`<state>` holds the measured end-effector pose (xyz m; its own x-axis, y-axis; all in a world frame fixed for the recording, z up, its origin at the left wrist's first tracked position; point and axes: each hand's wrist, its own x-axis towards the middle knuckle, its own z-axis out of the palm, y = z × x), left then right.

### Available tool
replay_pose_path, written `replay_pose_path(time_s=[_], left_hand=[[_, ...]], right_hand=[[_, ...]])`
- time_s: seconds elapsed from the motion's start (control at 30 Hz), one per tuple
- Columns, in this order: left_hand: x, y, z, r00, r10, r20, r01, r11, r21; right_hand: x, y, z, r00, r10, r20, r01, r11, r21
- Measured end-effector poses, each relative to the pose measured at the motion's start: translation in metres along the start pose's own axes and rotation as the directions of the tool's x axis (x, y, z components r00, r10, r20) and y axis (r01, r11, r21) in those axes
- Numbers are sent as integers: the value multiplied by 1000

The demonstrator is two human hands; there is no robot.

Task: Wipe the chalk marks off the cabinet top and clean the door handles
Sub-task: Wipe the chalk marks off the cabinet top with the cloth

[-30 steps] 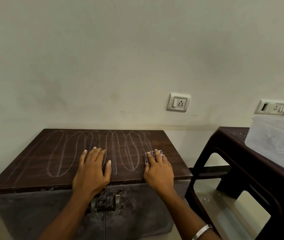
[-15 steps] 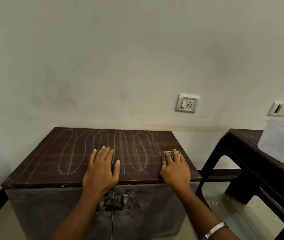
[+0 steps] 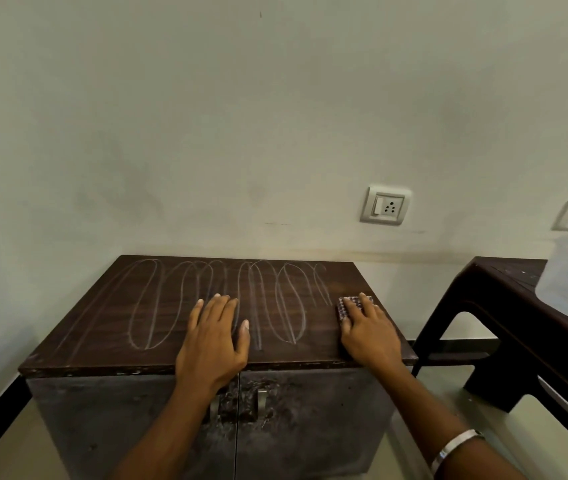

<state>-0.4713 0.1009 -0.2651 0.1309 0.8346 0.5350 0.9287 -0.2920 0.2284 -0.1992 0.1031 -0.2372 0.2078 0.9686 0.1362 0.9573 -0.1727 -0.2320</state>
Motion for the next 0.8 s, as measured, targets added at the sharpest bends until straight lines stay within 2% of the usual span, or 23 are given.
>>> replay_pose_path(time_s=[0.17, 0.37, 0.5, 0.67, 0.8], left_hand=[[0, 1, 1, 1000, 3, -1, -3, 1000, 4], [0, 0, 0, 1000, -2, 3, 2, 1000, -2], [-1, 0, -1, 1000, -1, -7, 1, 1000, -16], [-1, 1, -1, 1000, -2, -1, 2, 1000, -10], [0, 1, 1, 1000, 6, 1, -6, 1000, 3]], right_hand=[[6, -7, 4, 999, 32, 13, -32, 999, -14], [9, -45, 15, 994, -108, 32, 107, 994, 18], [12, -39, 14, 990, -139, 27, 139, 990, 12], [22, -7, 6, 999, -41, 12, 42, 999, -12], [25, -9, 9, 1000, -12, 9, 12, 1000, -20]])
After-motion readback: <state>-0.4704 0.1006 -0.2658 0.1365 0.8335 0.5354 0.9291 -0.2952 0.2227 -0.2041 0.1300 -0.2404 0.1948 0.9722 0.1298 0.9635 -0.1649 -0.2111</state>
